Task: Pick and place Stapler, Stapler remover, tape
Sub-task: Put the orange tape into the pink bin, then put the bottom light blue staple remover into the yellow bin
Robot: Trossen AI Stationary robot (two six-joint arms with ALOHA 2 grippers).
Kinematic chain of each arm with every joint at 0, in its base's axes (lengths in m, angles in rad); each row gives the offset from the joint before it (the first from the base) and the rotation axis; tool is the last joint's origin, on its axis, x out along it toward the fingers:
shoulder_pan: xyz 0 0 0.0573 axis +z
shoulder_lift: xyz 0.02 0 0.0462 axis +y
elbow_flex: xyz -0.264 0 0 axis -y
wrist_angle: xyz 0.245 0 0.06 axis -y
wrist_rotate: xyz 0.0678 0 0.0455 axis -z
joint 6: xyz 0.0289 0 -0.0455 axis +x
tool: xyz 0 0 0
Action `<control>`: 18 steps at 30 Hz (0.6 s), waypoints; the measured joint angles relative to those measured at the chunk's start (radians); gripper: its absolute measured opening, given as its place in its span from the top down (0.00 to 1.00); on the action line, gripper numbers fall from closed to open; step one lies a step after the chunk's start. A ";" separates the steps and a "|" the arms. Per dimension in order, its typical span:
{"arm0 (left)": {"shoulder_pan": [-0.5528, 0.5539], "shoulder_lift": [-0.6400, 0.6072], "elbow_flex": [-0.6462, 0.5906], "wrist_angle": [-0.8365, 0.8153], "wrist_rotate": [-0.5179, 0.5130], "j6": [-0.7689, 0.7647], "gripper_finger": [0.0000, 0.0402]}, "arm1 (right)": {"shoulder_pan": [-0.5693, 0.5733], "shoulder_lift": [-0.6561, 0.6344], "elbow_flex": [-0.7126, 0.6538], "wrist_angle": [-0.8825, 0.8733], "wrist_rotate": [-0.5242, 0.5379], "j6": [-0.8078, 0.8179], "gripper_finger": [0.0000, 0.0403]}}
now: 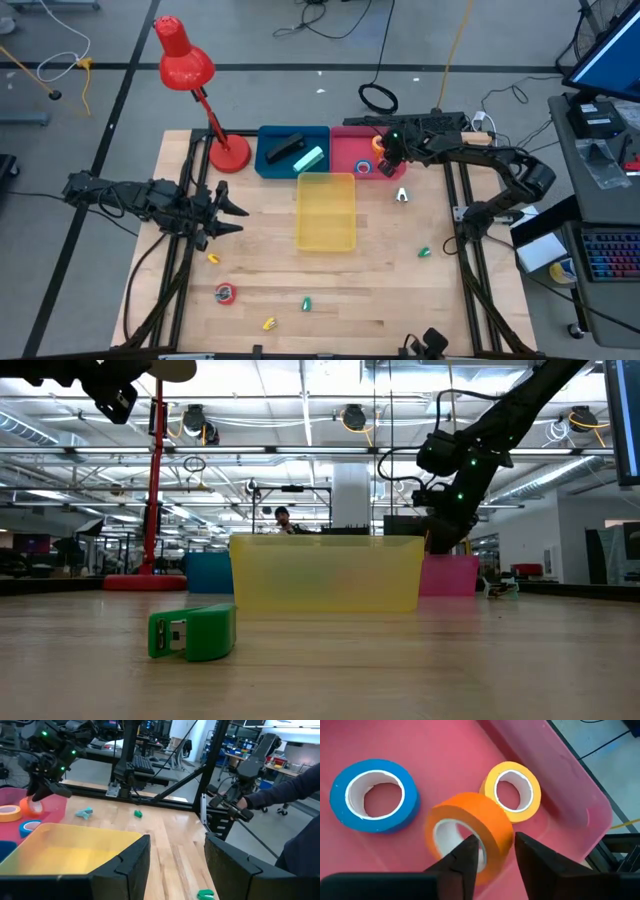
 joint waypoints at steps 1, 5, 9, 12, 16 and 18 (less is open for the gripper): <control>0.000 0.000 0.000 0.000 0.000 0.000 0.53 | -0.001 0.000 0.000 -0.001 0.001 0.000 0.66; 0.000 0.000 0.000 0.000 0.000 -0.005 0.53 | -0.002 0.000 0.000 0.006 0.002 0.013 0.61; 0.000 0.000 0.000 0.000 0.000 -0.020 0.53 | -0.002 0.000 0.000 0.024 0.002 0.055 0.58; 0.000 0.000 0.000 0.000 0.000 -0.025 0.53 | -0.002 0.000 0.000 0.037 0.002 0.095 0.57; 0.000 0.000 0.000 0.000 0.000 -0.028 0.53 | -0.001 -0.001 0.000 0.037 0.001 0.099 0.58; 0.000 0.000 0.000 0.000 0.000 -0.038 0.53 | 0.001 -0.018 0.000 0.030 -0.001 0.124 0.58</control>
